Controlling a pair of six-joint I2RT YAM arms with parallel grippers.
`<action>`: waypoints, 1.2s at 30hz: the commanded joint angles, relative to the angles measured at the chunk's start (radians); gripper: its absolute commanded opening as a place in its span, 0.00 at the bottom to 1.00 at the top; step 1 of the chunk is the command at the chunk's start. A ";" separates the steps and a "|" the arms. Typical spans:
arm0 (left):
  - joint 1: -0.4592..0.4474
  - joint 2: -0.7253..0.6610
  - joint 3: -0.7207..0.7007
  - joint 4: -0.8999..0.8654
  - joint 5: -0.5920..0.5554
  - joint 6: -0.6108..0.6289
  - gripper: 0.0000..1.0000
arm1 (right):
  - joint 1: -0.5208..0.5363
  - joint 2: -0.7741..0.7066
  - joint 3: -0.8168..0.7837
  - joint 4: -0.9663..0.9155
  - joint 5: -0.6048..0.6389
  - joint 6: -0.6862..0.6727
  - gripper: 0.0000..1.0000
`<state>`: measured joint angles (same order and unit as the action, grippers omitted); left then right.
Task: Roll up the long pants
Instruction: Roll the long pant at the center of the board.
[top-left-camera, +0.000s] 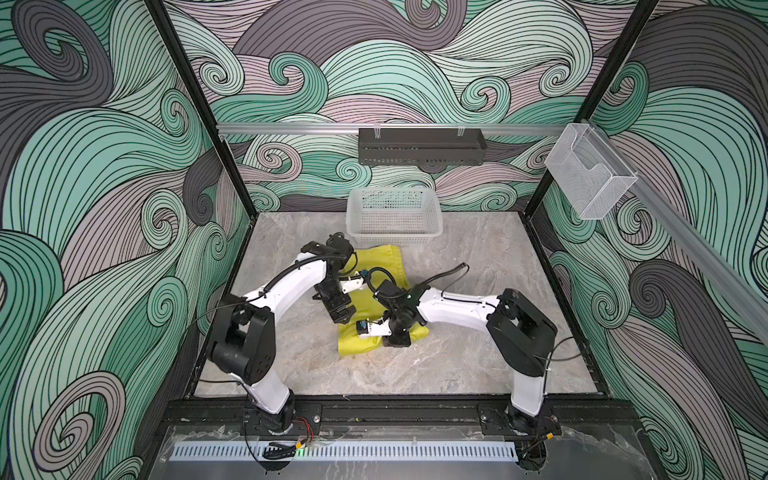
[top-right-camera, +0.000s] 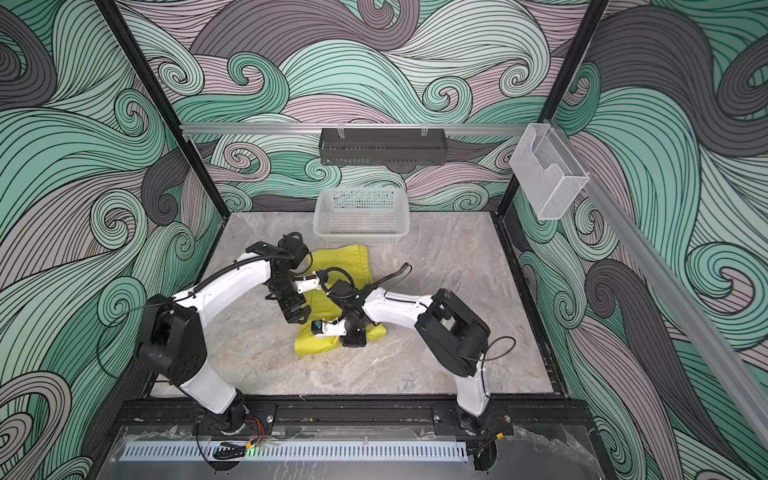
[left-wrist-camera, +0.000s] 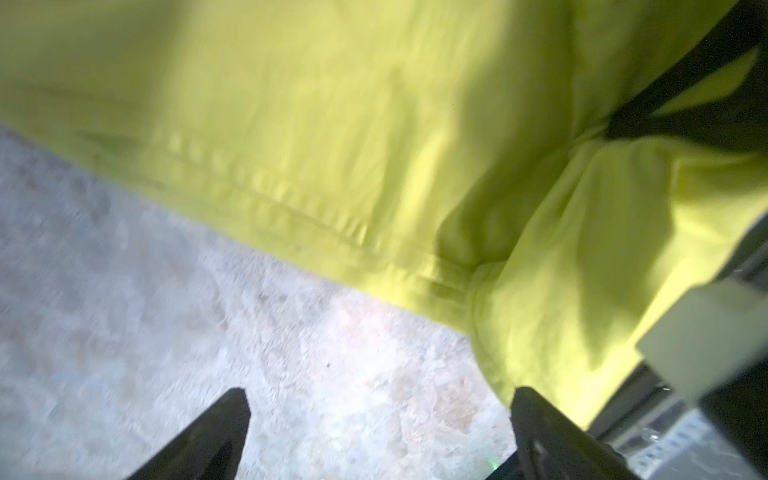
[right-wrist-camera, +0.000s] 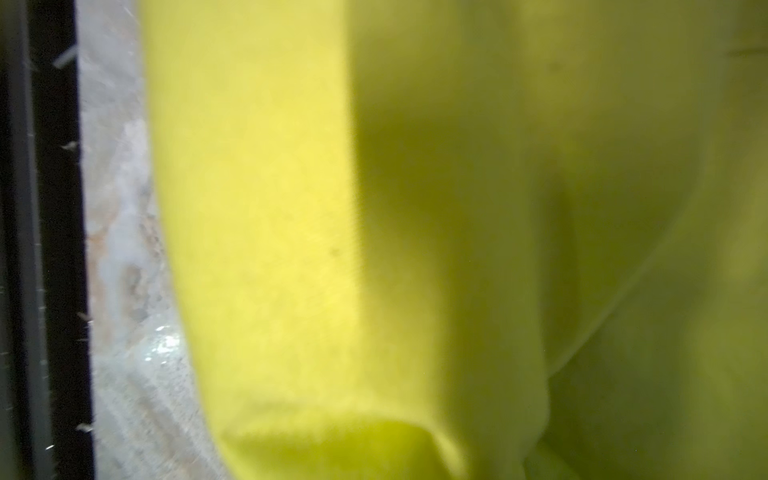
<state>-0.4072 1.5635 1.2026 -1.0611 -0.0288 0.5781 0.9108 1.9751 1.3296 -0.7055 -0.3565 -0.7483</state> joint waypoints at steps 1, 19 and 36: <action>-0.020 -0.131 -0.082 0.089 -0.192 -0.040 0.99 | -0.025 0.146 0.144 -0.410 -0.236 -0.038 0.00; -0.731 -0.317 -0.385 0.216 -0.298 0.005 0.98 | -0.167 0.529 0.564 -1.030 -0.652 -0.211 0.00; -0.891 -0.064 -0.432 0.607 -0.800 -0.205 0.99 | -0.155 0.645 0.622 -1.094 -0.658 -0.280 0.00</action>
<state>-1.2793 1.5146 0.7883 -0.6384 -0.6720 0.4294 0.7486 2.5790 1.9347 -1.6115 -0.9726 -0.9916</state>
